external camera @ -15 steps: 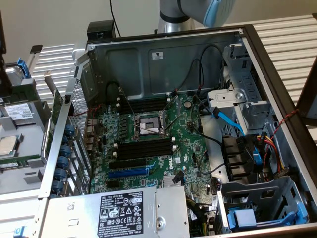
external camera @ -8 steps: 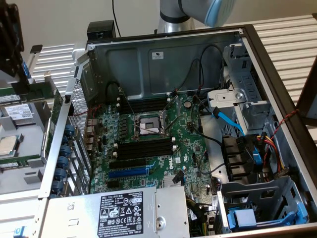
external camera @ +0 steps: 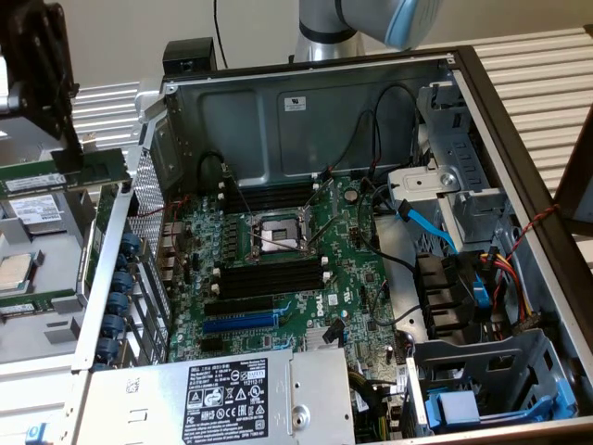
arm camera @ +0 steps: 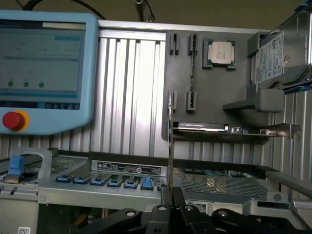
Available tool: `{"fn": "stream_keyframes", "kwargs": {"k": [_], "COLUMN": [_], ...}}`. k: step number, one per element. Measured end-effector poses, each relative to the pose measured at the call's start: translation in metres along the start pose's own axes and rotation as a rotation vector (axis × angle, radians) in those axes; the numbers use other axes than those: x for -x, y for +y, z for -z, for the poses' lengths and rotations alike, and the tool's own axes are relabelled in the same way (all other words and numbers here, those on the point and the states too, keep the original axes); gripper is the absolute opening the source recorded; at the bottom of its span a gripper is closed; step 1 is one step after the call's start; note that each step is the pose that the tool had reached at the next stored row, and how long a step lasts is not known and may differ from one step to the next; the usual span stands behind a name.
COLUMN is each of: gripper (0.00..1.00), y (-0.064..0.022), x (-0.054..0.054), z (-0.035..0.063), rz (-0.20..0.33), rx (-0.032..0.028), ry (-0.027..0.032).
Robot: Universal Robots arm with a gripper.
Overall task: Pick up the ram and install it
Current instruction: 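Pick up the ram and move it above insertion slot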
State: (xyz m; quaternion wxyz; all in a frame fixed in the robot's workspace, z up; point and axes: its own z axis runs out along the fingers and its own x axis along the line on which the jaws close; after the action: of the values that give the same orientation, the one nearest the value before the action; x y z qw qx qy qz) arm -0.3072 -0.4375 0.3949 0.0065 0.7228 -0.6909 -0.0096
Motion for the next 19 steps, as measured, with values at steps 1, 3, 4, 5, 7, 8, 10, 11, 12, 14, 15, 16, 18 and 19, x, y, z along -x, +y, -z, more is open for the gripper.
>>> {"fn": "stream_keyframes", "kwargs": {"k": [1, 3, 4, 5, 7, 8, 10, 11, 12, 14, 15, 16, 18, 19], "gripper": [0.13, 0.13, 0.13, 0.13, 0.13, 0.13, 0.13, 0.13, 0.13, 0.13, 0.13, 0.13, 0.13, 0.13], "y": [-0.0031, -0.0089, -0.0119, -0.0151, -0.0211, -0.024, -0.0299, -0.033, -0.0361, -0.0412, -0.0434, -0.0455, -0.0514, -0.0546], "x": [0.0, 0.0, -0.001, -0.001, -0.001, -0.001, -0.001, -0.001, -0.002, -0.002, -0.002, -0.002, -0.002, -0.002], "z": [0.0001, 0.0002, 0.0003, 0.0004, 0.0003, 0.0002, 0.0001, 0.0001, 0.0002, 0.0002, 0.0003, 0.0003, 0.0005, 0.0005], "rz": [0.001, 0.003, 0.004, 0.005, 0.007, 0.008, 0.009, 0.01, 0.011, 0.013, 0.013, 0.014, 0.014, 0.014], "rx": [0.0, 0.0, 0.0001, 0.0001, -0.0002, -0.0006, -0.0014, -0.0017, -0.0019, -0.0023, -0.0024, -0.0024, -0.0024, -0.0024], "ry": [0.0, 0.0001, 0.0002, 0.0004, 0.0009, 0.0015, 0.0024, 0.0026, 0.0027, 0.0028, 0.0029, 0.0031, 0.0035, 0.0036]}}
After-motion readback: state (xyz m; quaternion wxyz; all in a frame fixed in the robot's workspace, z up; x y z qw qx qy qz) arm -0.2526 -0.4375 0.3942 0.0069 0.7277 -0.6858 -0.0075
